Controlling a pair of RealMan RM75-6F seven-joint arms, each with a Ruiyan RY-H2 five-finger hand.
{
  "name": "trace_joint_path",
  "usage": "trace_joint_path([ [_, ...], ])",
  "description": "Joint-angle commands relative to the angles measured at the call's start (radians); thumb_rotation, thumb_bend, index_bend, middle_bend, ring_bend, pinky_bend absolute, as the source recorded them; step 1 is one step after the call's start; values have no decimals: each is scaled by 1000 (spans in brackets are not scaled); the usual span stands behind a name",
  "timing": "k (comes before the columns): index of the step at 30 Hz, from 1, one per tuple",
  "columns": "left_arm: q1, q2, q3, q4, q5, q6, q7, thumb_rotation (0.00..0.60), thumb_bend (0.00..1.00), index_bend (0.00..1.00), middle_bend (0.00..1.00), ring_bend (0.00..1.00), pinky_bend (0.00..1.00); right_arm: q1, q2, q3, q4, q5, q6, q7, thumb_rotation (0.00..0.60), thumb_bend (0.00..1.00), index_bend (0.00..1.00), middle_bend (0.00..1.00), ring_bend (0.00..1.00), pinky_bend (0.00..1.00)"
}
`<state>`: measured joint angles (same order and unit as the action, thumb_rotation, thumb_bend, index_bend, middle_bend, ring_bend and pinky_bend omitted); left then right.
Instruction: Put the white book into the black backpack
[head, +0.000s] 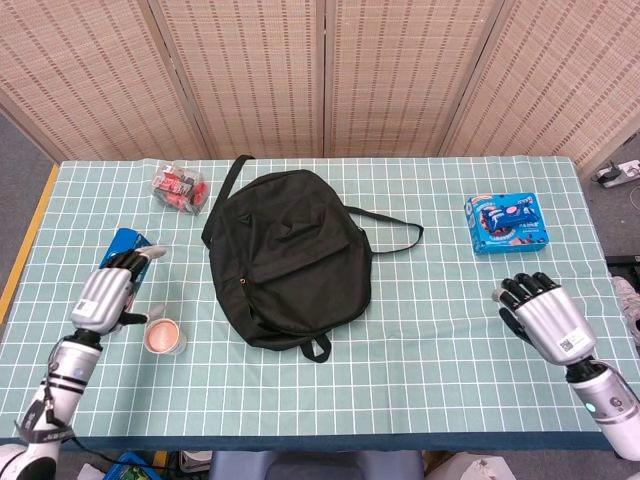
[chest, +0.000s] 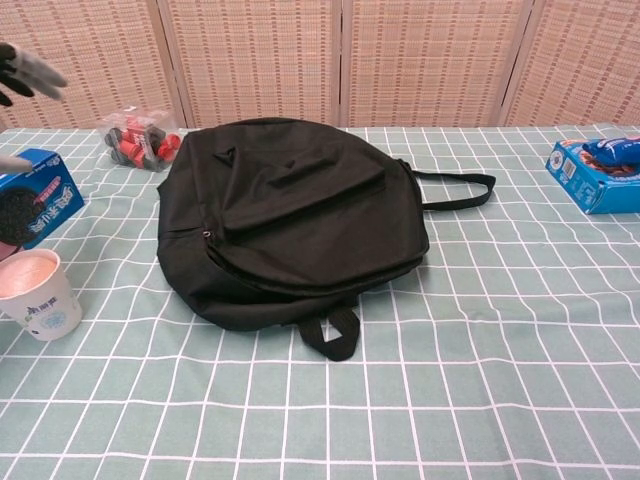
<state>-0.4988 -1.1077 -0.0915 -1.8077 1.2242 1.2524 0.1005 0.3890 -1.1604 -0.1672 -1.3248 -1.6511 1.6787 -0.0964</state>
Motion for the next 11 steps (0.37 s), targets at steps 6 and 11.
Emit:
trace_joint_path([
  [6, 157, -9, 90, 63, 113, 175, 20, 600, 213, 232, 189, 159, 143, -106, 49, -1, -42, 41, -3, 80, 600, 386, 475, 475, 417, 517],
  [11, 225, -7, 117, 61, 164, 247, 35, 600, 213, 233, 189, 159, 139, -159, 66, 13, -73, 54, 8, 77, 600, 388, 475, 475, 417, 517],
])
